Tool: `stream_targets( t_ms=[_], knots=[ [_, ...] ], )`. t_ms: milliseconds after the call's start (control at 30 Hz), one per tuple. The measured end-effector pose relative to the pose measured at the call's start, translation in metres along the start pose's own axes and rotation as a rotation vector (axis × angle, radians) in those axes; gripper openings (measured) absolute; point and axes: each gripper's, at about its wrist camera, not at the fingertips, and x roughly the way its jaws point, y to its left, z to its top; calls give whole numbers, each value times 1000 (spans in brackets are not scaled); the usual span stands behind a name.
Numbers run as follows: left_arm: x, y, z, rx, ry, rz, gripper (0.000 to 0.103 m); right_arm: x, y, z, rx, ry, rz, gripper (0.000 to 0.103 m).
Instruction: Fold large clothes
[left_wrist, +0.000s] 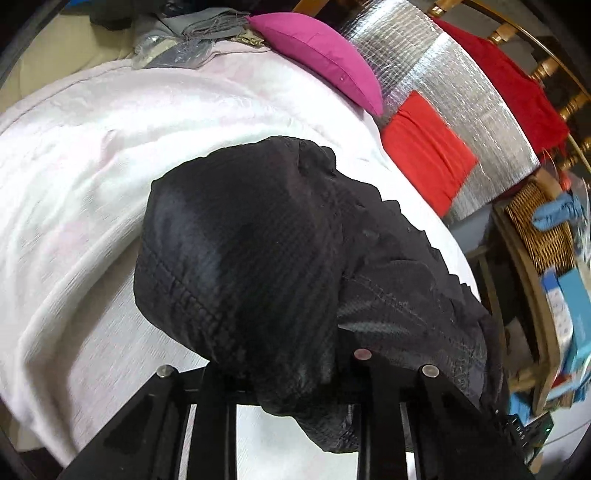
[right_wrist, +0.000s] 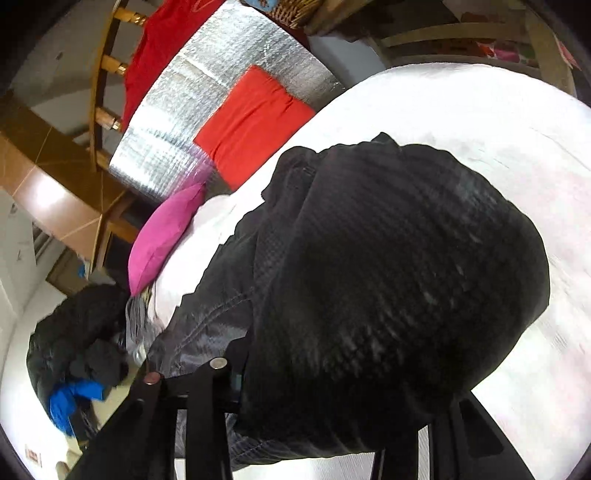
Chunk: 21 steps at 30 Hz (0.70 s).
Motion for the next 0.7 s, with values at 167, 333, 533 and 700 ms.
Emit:
stream_targets(
  t_ms=[167, 333, 533, 700],
  knots=[
    [-38, 24, -52, 43, -9, 5, 27, -46, -40, -44, 60, 65, 43, 42],
    [-49, 44, -73, 29, 100, 36, 58, -61, -60, -64, 119, 201, 28, 70],
    [-87, 57, -82, 99, 274, 5, 68, -94, -51, -69, -18, 379, -47, 75],
    [-136, 30, -50, 252, 163, -25, 73, -139, -24, -35, -207, 320, -22, 75]
  ],
)
